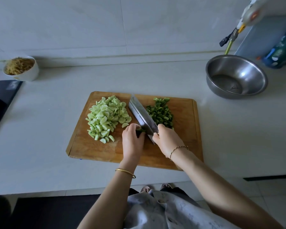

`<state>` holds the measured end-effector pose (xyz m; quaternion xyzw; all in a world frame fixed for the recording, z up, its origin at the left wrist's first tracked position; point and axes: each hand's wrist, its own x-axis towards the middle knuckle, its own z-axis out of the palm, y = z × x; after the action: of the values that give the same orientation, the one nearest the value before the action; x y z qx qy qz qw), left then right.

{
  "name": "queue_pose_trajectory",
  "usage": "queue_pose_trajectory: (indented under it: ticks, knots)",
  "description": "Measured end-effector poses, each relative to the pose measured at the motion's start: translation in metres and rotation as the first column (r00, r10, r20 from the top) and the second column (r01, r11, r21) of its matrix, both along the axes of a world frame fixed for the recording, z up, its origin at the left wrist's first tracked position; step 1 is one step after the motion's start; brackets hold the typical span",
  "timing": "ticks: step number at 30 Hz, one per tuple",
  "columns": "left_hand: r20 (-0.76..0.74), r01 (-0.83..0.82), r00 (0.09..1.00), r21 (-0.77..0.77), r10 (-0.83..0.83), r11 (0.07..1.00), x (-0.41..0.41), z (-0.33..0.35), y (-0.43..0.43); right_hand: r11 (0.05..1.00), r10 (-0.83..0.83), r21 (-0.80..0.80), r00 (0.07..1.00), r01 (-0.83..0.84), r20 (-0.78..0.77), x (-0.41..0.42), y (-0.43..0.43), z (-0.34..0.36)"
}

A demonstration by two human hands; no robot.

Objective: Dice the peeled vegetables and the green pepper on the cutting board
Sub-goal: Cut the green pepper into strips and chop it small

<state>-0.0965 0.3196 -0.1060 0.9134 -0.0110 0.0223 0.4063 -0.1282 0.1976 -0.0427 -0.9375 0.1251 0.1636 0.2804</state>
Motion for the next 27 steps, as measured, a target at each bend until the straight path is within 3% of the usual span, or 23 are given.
queue_pose_trajectory:
  ticks: [4,9,15,27]
  knots:
    - [-0.008,0.006,1.0,0.021,-0.006,1.0,-0.007,-0.001,0.002,0.974,-0.117,0.183,0.99,0.13,-0.081,0.002,-0.005,0.0]
    - [0.002,-0.039,0.999,0.021,0.039,0.999,-0.01,-0.001,0.001,0.959,-0.126,0.253,0.992,0.126,-0.019,0.001,-0.006,0.002]
    - [0.011,-0.022,1.0,-0.052,0.022,0.998,-0.012,-0.003,0.006,0.967,-0.086,0.245,0.995,0.07,0.054,-0.01,-0.013,0.011]
    - [0.04,-0.026,0.999,-0.007,0.026,1.0,-0.009,-0.003,0.001,0.995,-0.013,0.099,0.998,0.007,0.059,-0.016,-0.007,0.01]
